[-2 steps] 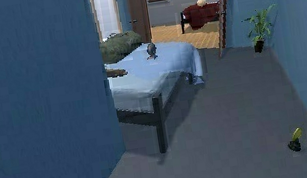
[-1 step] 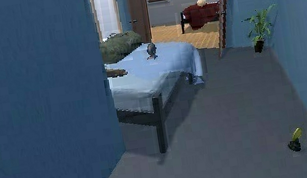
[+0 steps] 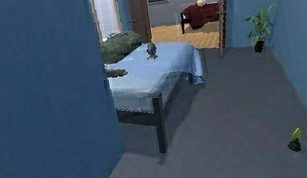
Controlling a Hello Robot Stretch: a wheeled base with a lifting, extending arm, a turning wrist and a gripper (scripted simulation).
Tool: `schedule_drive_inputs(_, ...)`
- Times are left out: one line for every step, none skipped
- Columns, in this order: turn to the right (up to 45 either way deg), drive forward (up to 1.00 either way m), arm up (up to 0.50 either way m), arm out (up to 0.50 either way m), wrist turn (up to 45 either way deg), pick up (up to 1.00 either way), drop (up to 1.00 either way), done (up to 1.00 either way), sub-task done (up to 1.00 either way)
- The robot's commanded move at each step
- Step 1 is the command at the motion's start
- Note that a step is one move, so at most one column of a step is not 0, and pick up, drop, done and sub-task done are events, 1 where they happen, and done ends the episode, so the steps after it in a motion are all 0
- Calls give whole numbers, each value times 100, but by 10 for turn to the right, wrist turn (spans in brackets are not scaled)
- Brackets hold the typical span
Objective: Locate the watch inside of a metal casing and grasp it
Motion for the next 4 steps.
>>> schedule_drive_inputs(0, 0, 0, 0, 270, 0, 0, 0, 0)
schedule_drive_inputs(0, 0, -10, 0, 0, 0, 0, 0, 0)
schedule_drive_inputs(0, 0, 0, 0, 0, 100, 0, 0, 0)
schedule_drive_inputs(0, 0, 10, 0, 0, 0, 0, 0, 0)
